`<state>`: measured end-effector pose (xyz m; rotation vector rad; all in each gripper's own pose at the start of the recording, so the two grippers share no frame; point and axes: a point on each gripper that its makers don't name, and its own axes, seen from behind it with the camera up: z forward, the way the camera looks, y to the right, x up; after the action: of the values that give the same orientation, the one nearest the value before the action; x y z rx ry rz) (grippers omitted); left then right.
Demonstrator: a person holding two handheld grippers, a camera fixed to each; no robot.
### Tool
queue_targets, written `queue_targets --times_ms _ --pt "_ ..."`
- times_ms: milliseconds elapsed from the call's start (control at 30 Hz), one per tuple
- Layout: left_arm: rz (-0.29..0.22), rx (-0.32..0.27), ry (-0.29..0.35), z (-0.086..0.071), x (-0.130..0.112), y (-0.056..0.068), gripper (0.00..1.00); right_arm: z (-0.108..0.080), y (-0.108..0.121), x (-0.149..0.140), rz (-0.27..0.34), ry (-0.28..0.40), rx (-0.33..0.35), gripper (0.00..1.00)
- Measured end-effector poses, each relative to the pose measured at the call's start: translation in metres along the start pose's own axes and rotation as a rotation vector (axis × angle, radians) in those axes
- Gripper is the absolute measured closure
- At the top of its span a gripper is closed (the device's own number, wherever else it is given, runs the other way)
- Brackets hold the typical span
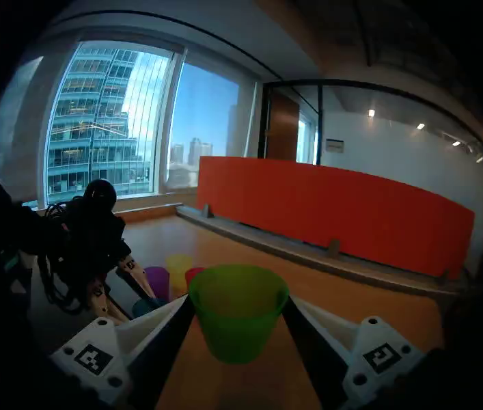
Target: Pour water
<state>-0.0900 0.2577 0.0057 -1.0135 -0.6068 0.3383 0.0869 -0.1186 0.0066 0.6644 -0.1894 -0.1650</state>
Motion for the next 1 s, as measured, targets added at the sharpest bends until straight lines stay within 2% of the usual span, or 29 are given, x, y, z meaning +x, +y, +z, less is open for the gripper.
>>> queue_targets --times_ms 200,500,1000 --pt "0.011 0.001 0.029 -0.006 0.005 0.003 0.20 -0.001 0.000 0.003 -0.002 0.004 -0.002 0.08" --pt "-0.004 0.011 0.092 -0.022 0.018 0.004 0.20 -0.004 -0.004 0.008 -0.007 0.012 -0.003 0.08" --pt "-0.036 0.074 0.269 -0.075 0.062 -0.005 0.20 -0.009 -0.018 0.025 -0.016 0.041 0.006 0.08"
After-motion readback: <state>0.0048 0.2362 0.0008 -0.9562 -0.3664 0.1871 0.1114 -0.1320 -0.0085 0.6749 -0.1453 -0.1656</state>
